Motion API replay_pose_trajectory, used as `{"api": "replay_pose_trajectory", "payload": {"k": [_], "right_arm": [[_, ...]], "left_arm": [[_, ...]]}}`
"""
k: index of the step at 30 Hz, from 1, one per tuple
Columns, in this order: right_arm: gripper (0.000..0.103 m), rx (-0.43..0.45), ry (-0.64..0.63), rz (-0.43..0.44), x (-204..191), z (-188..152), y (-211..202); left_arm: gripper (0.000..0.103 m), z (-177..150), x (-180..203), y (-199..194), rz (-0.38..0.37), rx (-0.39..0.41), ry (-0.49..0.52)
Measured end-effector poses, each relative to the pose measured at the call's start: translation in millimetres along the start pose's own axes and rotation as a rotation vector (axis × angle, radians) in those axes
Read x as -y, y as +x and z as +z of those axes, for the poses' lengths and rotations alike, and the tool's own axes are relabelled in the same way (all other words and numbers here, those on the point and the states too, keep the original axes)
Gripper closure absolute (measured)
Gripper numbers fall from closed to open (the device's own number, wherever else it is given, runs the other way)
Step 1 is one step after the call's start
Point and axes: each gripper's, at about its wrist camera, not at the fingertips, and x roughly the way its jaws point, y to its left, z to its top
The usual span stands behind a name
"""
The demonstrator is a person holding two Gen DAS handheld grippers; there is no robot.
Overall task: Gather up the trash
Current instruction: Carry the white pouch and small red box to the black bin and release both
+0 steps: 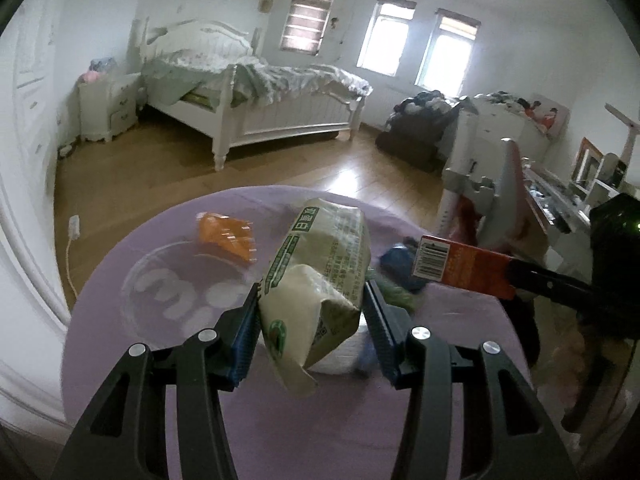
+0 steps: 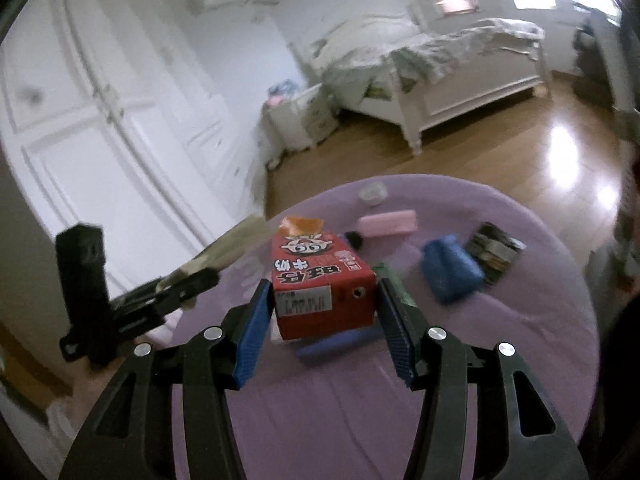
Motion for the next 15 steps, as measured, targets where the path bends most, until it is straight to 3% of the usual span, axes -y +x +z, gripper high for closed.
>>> {"api": "replay_pose_trajectory", "payload": {"k": [6, 15], "right_arm": [[0.05, 0.087, 0.126, -0.067, 58, -16, -57], [0.05, 0.203, 0.296, -0.166, 154, -47, -146]], "left_arm": [[0.054, 4, 57, 14, -0.074, -0.005, 0.04], [0.054, 12, 184, 63, -0.246, -0.053, 0.175]]}}
